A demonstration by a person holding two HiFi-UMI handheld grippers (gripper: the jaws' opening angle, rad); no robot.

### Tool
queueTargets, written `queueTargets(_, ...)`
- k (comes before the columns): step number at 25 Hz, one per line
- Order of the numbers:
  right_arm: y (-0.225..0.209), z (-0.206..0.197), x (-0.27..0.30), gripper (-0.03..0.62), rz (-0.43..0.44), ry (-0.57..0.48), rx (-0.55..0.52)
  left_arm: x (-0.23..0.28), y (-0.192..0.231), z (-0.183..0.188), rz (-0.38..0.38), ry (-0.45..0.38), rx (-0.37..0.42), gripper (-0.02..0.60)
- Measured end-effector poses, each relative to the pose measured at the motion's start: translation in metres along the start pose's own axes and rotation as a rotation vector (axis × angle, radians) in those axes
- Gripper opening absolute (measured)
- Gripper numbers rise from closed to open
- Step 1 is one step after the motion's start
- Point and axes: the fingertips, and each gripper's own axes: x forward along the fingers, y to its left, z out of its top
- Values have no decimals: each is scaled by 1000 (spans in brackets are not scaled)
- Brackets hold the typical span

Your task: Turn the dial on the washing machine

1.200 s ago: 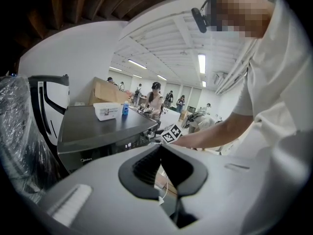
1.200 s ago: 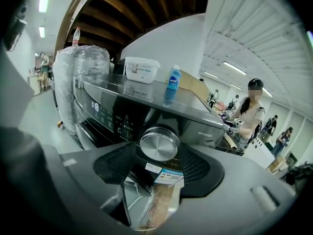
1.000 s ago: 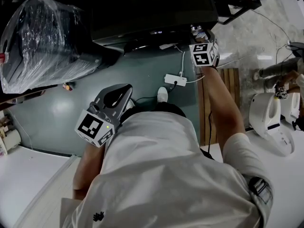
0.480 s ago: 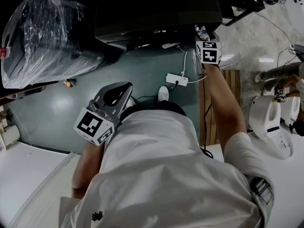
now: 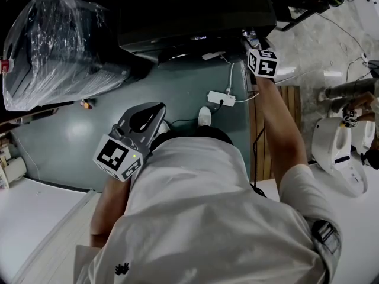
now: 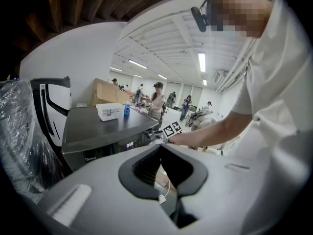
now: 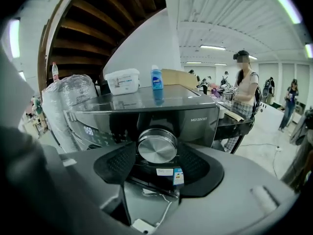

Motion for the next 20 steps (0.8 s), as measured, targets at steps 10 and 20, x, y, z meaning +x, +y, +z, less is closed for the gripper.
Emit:
queueTargets(10,7,-2,-12,252,-71,16,-352,2,-5,-1,-9,-5,4,55)
queueTargets(20,7,-11,6,252,-101,53,-368,-1,-4,-5,7,3,-4,55)
